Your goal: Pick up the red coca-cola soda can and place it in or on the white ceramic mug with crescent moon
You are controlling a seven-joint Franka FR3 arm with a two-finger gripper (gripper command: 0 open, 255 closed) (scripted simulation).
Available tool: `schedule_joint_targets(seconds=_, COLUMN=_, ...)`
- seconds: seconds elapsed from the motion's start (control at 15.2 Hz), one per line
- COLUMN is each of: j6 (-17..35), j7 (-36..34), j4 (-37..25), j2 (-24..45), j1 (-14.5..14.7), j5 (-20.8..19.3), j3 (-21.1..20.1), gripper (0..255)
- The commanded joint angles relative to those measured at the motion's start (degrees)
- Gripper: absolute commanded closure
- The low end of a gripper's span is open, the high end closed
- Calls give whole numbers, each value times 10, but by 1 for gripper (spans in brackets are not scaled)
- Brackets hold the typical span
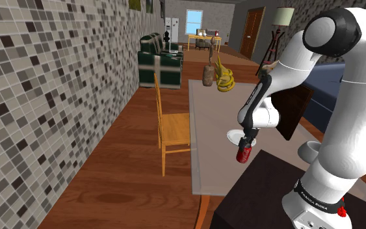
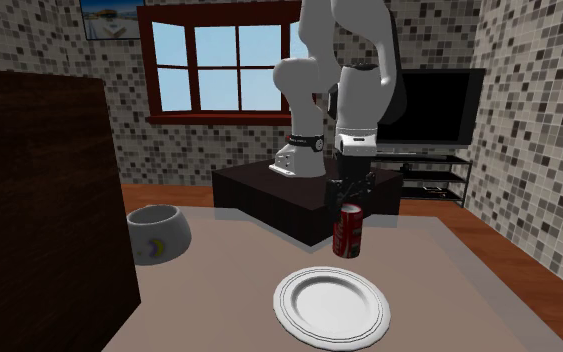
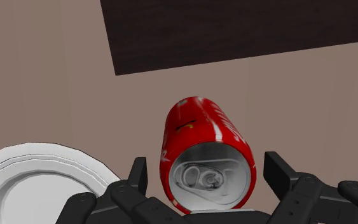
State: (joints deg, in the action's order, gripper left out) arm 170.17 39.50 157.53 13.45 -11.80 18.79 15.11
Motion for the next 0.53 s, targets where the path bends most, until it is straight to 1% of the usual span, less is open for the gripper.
schedule_joint_targets(seconds=0.0, j6=0, j7=0, j4=0, j2=0, j1=0, j5=0, j3=0, gripper=0)
schedule_joint_targets(seconds=0.07, j6=0, j7=0, j4=0, j2=0, j1=0, j5=0, j3=0, gripper=255)
schedule_joint_targets(seconds=0.46, j6=0, j7=0, j4=0, j2=0, j1=0, j5=0, j3=0, gripper=255)
